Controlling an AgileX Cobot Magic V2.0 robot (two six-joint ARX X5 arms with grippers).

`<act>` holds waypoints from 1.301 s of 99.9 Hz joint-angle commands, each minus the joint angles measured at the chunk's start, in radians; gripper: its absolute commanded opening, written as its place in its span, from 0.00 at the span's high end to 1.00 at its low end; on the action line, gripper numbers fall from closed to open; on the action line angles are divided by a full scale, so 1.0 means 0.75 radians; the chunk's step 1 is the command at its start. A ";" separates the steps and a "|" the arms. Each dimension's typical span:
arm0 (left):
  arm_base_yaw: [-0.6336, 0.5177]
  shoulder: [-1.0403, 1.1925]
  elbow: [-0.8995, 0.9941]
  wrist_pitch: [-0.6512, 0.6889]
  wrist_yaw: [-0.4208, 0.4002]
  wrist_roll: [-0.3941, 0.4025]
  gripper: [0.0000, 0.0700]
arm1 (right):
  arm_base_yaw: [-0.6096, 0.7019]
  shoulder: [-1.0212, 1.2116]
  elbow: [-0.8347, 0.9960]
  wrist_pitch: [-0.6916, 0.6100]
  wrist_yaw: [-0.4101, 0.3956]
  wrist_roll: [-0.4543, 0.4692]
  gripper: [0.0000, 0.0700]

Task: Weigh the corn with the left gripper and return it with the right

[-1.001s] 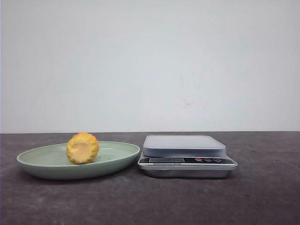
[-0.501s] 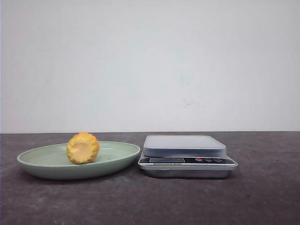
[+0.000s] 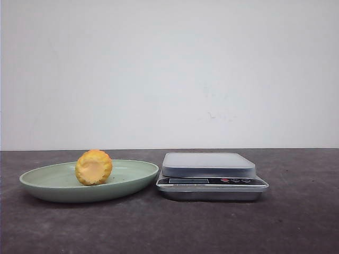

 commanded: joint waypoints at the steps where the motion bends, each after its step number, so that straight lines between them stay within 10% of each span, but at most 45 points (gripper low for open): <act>1: 0.055 -0.037 -0.249 0.163 0.044 0.007 0.96 | -0.002 0.000 -0.003 0.012 0.001 0.013 0.99; 49: 0.374 -0.420 -0.945 0.511 0.091 0.050 0.96 | -0.002 0.000 -0.003 0.012 0.001 0.013 0.99; 130: 0.487 -0.580 -1.333 0.555 0.053 -0.241 0.96 | -0.002 0.000 -0.003 0.012 0.000 0.013 0.99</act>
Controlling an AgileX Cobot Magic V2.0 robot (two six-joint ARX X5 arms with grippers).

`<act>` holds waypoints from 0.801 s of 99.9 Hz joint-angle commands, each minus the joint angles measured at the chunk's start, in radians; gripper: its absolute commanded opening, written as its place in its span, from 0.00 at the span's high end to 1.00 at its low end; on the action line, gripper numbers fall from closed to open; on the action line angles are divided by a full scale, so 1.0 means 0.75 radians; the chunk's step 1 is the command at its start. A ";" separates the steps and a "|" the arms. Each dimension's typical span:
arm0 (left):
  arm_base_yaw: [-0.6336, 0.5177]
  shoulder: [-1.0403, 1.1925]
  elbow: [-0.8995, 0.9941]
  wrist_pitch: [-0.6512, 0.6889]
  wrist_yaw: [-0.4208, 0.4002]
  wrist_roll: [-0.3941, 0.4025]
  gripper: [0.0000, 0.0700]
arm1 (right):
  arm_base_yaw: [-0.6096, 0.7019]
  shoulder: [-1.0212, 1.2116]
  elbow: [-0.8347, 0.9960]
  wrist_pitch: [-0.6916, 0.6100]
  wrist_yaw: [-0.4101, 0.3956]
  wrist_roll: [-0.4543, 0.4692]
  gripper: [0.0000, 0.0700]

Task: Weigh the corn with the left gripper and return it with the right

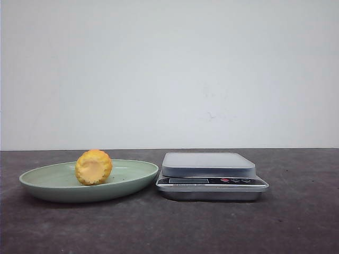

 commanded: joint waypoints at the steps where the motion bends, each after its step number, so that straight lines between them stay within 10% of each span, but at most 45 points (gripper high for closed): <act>1: 0.004 -0.003 -0.025 0.036 -0.036 -0.055 0.96 | -0.002 0.000 -0.003 0.012 0.001 0.013 0.99; 22: 0.004 -0.003 -0.025 -0.010 -0.302 -0.038 0.96 | -0.002 0.000 -0.003 0.012 0.001 0.013 0.99; 80: 0.002 -0.003 -0.024 -0.034 -0.231 0.051 0.96 | -0.002 0.000 -0.003 0.012 0.001 0.013 0.99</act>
